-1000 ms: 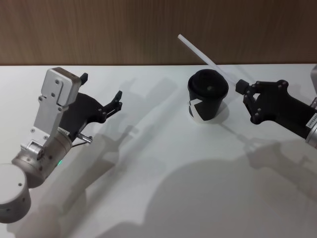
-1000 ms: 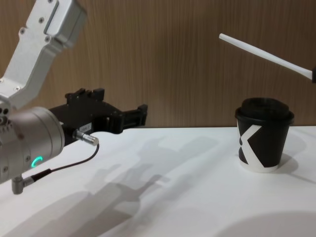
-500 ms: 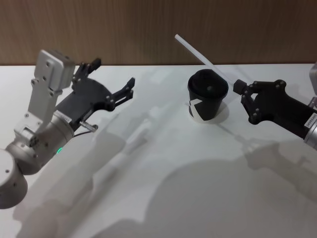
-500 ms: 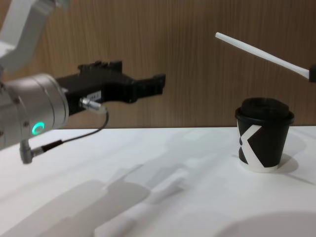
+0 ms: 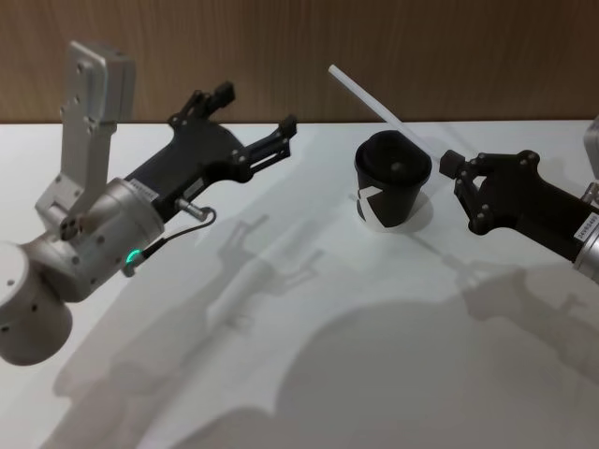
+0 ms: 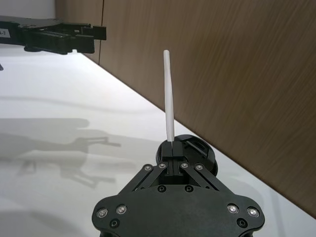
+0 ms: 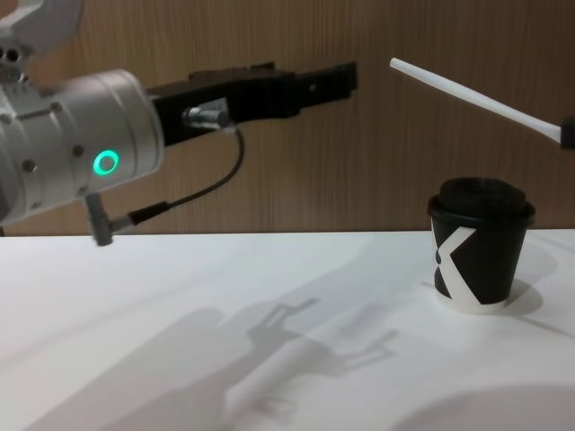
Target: Pick up the straw with one hand, pass it to the other hand, and insert it into the cup.
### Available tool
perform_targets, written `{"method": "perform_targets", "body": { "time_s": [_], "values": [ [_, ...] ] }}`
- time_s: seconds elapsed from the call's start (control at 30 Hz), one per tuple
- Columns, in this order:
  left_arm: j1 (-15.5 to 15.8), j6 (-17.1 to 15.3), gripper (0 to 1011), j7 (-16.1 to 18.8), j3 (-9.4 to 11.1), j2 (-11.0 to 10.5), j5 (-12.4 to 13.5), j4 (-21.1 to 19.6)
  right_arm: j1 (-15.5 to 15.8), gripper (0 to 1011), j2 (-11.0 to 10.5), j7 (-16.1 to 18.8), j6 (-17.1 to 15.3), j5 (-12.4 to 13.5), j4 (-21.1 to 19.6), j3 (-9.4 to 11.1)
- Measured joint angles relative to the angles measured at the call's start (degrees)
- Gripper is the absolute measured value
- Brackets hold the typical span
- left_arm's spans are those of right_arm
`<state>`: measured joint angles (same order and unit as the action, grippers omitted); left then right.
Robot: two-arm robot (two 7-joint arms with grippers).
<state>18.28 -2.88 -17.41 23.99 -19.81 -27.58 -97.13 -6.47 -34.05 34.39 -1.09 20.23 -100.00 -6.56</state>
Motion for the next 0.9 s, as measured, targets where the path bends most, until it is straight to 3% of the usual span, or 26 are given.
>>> {"method": "perform_targets", "body": {
  "time_s": [0.2, 0.63, 0.9],
  "values": [
    [1.5, -3.6, 1003, -1.3, 0.5, 1.7, -3.9, 1.0, 0.0, 0, 0.0, 0.0, 0.0, 0.0, 0.0, 0.0],
    [3.6, -10.6, 1002, -0.9, 1.8, 4.2, -8.8, 4.3, 0.0, 0, 0.0, 0.0, 0.0, 0.0, 0.0, 0.0],
    [4.5, -14.3, 1002, -0.7, 1.5, 6.3, -13.2, 6.5, 0.0, 0, 0.0, 0.0, 0.0, 0.0, 0.0, 0.0]
  ]
}}
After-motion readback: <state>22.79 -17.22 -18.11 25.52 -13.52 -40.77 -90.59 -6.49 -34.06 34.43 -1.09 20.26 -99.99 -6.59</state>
